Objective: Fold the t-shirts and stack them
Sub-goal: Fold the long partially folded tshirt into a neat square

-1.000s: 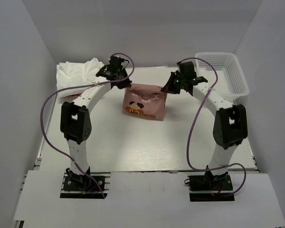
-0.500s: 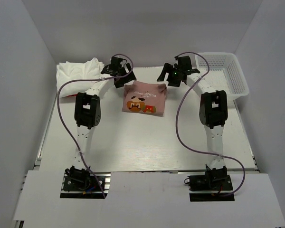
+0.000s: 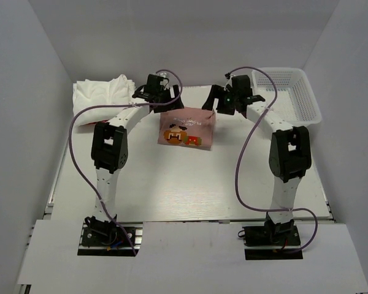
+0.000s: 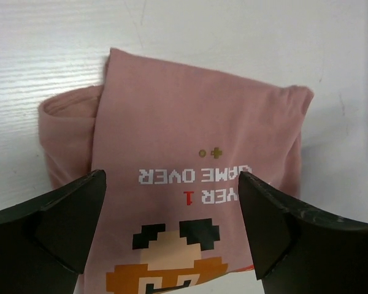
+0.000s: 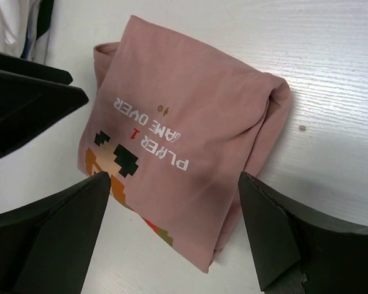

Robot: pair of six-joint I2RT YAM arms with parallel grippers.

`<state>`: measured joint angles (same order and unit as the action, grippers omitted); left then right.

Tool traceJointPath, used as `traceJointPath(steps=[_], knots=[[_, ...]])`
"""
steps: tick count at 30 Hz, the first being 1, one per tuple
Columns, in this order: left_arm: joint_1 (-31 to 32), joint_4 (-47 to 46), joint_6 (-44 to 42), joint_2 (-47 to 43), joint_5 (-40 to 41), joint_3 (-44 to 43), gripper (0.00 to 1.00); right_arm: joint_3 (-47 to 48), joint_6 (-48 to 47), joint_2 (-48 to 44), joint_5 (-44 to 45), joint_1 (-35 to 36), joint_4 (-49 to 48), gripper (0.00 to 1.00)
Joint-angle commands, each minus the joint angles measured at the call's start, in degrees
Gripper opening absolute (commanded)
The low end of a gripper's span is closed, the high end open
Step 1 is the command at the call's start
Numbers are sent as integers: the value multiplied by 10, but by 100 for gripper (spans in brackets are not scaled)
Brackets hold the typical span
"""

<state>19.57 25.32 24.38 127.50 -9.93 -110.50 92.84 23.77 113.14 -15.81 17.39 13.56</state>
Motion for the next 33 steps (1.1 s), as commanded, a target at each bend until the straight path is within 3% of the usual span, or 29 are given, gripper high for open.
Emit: traceJointPath(steps=[1, 9, 13, 14, 18, 23, 28, 33], knots=[[16, 14, -36, -4, -30, 20, 98, -5, -17, 18, -10, 11, -7, 90], [27, -117, 37, -105, -69, 284, 96, -129, 53, 31, -82, 62, -130, 90], [40, -129, 58, -138, -80, 374, 92, -226, 71, -2, -69, 85, -184, 90], [48, -129, 58, -164, -80, 419, 92, -290, 74, -12, -65, 91, -200, 90], [81, -142, 78, -266, -75, 542, 90, -444, 93, -118, -45, 120, -229, 90], [133, -124, 116, -422, -83, 679, 88, -556, 120, -259, -37, 182, -195, 90], [165, -50, 142, -571, -26, 693, 88, -587, 96, -426, 17, 222, -72, 90], [170, -6, 123, -569, 95, 620, 90, -557, 68, -499, 82, 219, -56, 90]])
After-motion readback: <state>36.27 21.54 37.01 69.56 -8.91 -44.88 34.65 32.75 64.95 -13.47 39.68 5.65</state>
